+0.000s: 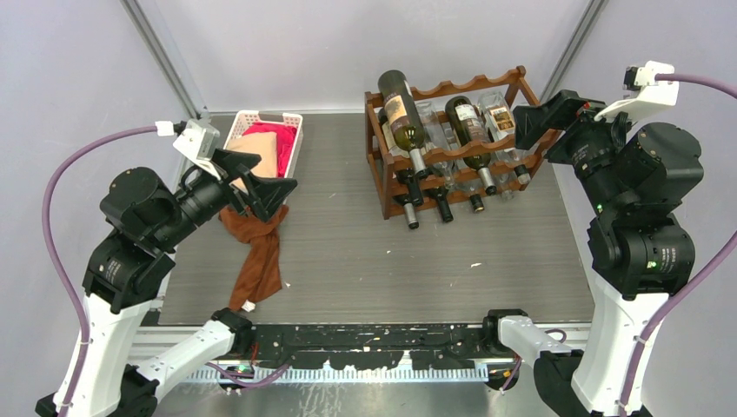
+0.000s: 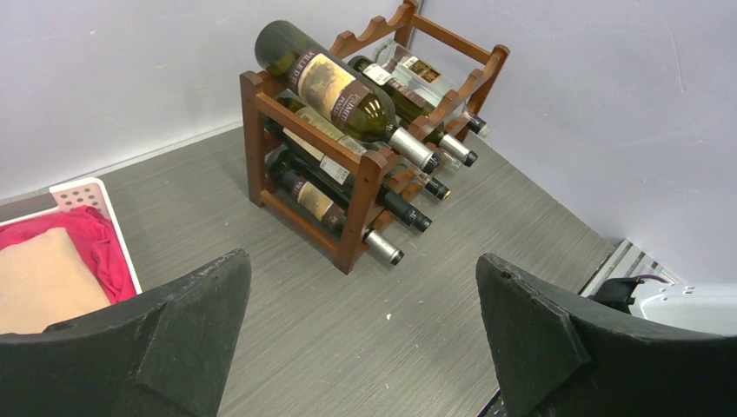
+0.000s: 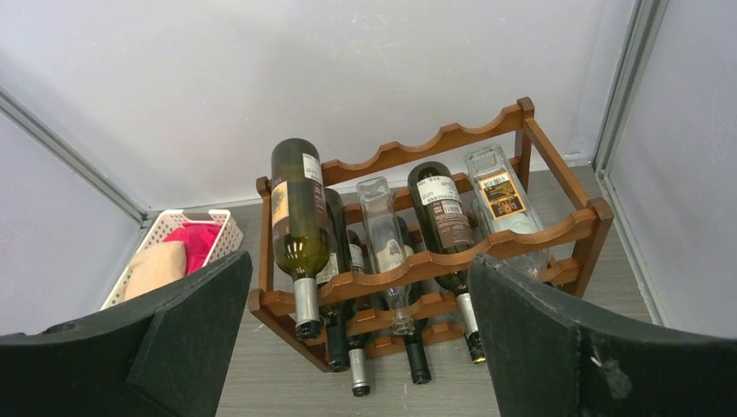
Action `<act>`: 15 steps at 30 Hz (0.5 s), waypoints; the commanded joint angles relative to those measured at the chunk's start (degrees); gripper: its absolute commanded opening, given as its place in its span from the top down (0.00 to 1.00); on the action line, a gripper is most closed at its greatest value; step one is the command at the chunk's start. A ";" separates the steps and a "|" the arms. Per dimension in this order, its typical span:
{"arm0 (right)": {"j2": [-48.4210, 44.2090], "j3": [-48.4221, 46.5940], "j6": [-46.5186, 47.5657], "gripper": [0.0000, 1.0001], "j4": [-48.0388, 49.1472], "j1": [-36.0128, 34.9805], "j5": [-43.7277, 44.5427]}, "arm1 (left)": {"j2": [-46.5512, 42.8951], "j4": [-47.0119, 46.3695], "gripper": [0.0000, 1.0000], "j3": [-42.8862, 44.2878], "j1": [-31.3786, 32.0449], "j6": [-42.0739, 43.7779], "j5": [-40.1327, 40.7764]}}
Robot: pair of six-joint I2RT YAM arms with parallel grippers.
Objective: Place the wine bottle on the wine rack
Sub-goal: Reset both arms
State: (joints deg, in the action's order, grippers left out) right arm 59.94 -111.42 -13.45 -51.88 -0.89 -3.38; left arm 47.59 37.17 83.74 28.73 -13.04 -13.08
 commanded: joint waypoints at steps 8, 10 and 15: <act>-0.85 0.63 0.20 0.00 3.27 0.18 1.20 | -0.57 -1.29 0.00 0.10 -0.25 0.65 0.19; -0.79 0.65 0.23 0.00 3.27 0.22 1.25 | -0.57 -1.22 0.00 0.10 -0.25 0.73 0.21; -0.91 0.89 0.26 0.00 3.33 0.26 1.41 | -0.57 -1.37 0.00 -0.06 -0.25 0.73 0.24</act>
State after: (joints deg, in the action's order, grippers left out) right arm 59.81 -110.80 -13.45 -51.88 -0.89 -2.96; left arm 47.48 37.19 83.72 28.73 -13.02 -13.06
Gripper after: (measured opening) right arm 0.996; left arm 0.996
